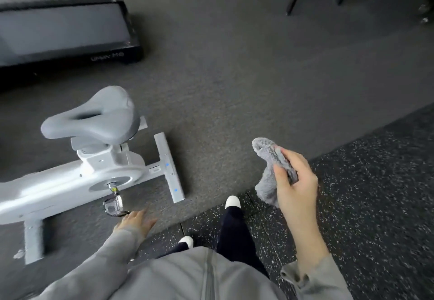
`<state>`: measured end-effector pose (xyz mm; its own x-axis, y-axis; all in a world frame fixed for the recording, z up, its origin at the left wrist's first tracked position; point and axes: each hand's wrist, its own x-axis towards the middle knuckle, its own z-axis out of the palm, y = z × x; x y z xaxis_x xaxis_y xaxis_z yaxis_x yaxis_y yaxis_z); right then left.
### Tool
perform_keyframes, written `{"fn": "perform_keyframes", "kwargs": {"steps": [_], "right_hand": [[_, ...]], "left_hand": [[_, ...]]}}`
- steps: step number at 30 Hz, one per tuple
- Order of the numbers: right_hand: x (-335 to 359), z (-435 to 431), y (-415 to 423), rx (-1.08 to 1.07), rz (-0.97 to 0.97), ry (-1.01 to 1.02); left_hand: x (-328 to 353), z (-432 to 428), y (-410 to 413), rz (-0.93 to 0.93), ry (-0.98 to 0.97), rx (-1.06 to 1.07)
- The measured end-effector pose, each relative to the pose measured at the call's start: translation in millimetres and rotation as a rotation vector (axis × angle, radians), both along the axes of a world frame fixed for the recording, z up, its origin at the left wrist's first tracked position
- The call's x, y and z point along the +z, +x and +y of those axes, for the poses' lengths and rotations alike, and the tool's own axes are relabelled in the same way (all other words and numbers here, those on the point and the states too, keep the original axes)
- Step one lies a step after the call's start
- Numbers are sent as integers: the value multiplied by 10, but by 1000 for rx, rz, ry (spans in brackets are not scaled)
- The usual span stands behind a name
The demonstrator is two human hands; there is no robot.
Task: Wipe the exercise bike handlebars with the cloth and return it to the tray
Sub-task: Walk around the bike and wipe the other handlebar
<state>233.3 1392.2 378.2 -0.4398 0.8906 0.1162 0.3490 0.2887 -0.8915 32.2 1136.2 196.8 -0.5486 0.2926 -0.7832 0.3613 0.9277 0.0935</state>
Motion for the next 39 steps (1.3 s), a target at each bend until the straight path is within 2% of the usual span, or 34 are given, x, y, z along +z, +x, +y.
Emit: {"fn": "perform_keyframes", "kwargs": {"steps": [4,8,12,18,23,27,34,39], "right_hand": [[13,762,-149,81,42,-17],[69,1470,-258,135,64,-7],[105,2039,-462,189,75,-17],[75,2577,-903,283,87,-29],[42,2958,-1589,346,90,-47],[-53,3230,-2356,426,81,-78],[3,3543,-3658,582,41,-83],[-5,3565,-4585,751,14,-113]], "left_hand": [[37,626,65,29,-44,51],[155,1493,81,101,12,22],[239,2244,38,94,56,23],[322,2597,-185,56,-43,-10],[197,2705,-625,19,-67,179],[-81,2919,-1159,16,-11,419],[-86,3329,-2318,80,119,589],[-53,3315,-2786,115,158,734]]}}
